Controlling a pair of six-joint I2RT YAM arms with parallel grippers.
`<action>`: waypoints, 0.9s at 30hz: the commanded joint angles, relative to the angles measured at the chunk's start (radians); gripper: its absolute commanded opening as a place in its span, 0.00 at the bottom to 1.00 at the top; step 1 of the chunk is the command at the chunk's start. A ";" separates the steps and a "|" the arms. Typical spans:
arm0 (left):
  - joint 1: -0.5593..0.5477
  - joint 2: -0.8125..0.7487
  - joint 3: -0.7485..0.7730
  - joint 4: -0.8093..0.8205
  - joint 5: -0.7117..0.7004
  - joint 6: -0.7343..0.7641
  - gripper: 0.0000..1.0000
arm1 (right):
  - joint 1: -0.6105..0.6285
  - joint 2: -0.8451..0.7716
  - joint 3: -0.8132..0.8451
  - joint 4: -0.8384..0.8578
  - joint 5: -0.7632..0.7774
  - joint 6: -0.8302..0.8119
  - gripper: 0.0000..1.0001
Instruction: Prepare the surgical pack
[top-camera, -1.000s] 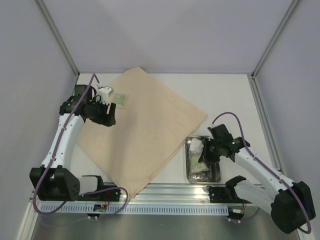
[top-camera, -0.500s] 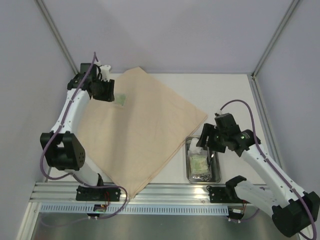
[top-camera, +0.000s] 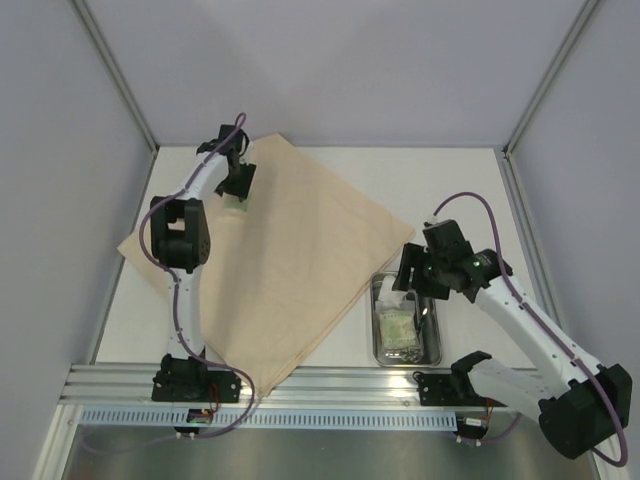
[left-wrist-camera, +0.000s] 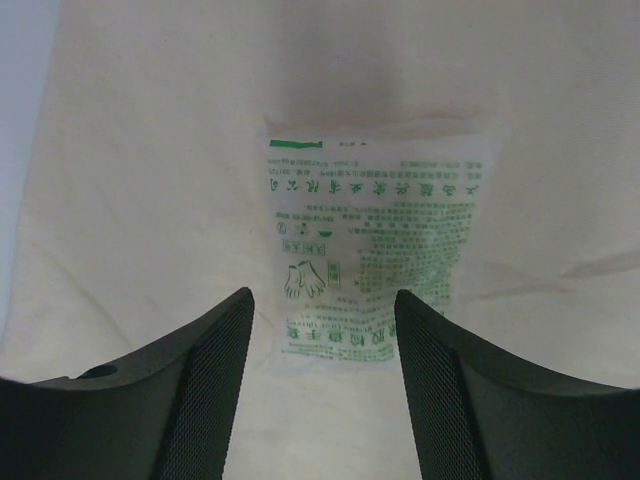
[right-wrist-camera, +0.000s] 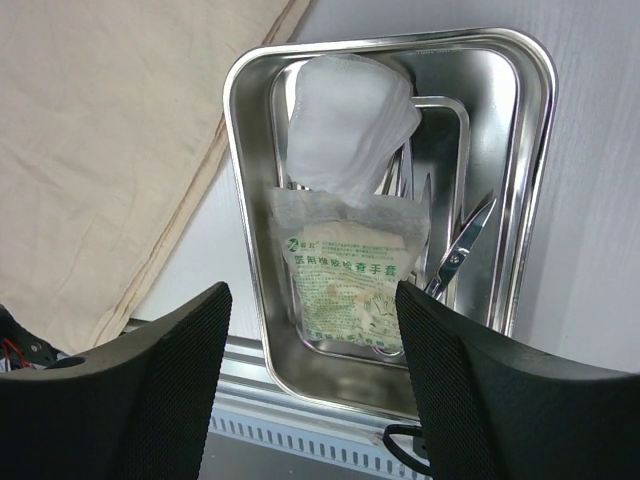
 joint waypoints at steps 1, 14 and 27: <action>-0.001 0.046 0.107 -0.037 -0.064 0.006 0.66 | 0.002 0.020 0.033 0.017 0.000 -0.035 0.69; -0.001 -0.132 -0.081 0.002 0.119 -0.004 0.00 | 0.002 0.025 0.124 0.008 0.006 -0.053 0.69; -0.001 -0.722 -0.482 -0.142 0.496 0.243 0.00 | 0.003 0.109 0.389 0.167 -0.178 -0.113 0.70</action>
